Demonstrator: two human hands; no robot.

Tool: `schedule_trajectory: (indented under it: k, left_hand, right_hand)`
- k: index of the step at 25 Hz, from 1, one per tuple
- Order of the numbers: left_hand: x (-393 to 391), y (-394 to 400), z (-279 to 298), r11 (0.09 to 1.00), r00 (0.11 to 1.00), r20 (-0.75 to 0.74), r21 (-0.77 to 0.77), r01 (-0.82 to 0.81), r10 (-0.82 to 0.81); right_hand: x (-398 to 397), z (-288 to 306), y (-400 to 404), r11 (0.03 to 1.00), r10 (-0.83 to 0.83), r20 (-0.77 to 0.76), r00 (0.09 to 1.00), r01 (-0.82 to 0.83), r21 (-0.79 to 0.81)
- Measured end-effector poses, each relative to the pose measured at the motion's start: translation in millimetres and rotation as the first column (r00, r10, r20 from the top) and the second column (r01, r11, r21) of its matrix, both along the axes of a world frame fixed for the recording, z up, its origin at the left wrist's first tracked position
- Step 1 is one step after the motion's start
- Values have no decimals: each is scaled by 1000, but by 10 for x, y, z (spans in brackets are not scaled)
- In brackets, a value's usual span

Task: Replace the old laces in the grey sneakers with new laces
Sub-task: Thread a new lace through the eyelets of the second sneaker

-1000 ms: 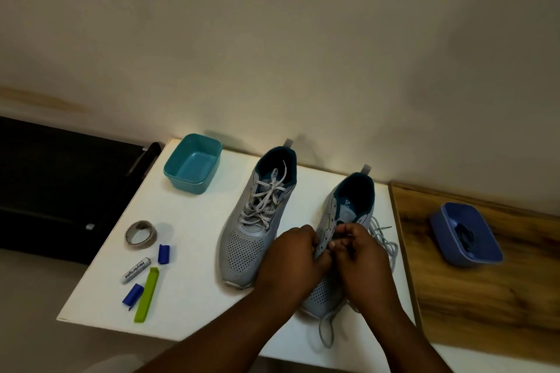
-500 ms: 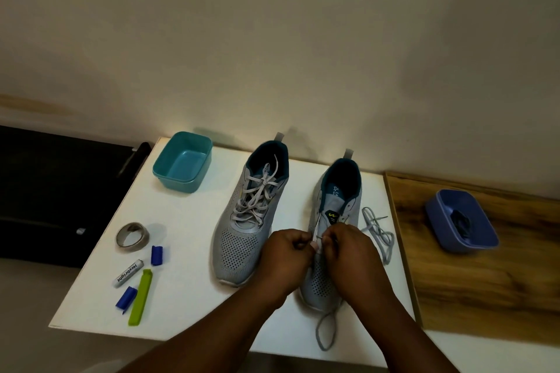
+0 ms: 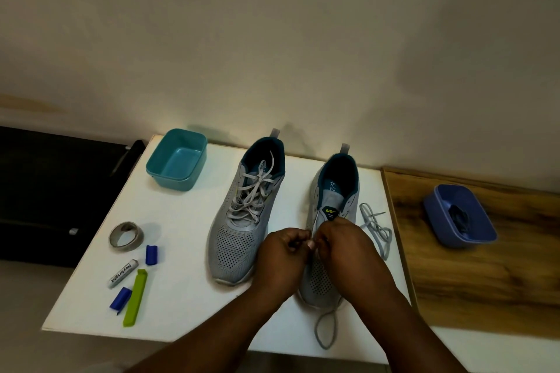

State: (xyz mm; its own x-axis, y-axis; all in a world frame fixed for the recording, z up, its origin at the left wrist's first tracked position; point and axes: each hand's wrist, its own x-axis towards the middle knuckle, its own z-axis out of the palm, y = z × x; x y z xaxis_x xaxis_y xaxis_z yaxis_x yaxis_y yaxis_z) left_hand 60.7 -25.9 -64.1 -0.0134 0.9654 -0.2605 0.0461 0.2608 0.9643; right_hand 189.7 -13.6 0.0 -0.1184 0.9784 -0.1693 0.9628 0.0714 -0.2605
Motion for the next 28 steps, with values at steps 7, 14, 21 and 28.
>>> schedule_trajectory:
  k: [7, 14, 21, 28]
  left_hand:
    - [17, -9, 14, 1000, 997, -75, 25, -10, 12]
    - [3, -4, 33, 1000, 996, -94, 15, 8, -6]
    - [-1, -13, 47, 999, 998, -51, 1, -41, 41]
    - [-29, -7, 18, 999, 1000, 6, 34, -31, 31]
  right_hand:
    - [47, -139, -90, 982, -139, -201, 970, 161, 102]
    - [103, -152, -105, 966, -243, -379, 893, 258, -11]
    - [26, -218, -100, 974, -193, -220, 956, 214, 72]
    - [12, -215, -90, 966, -116, -265, 957, 170, 194]
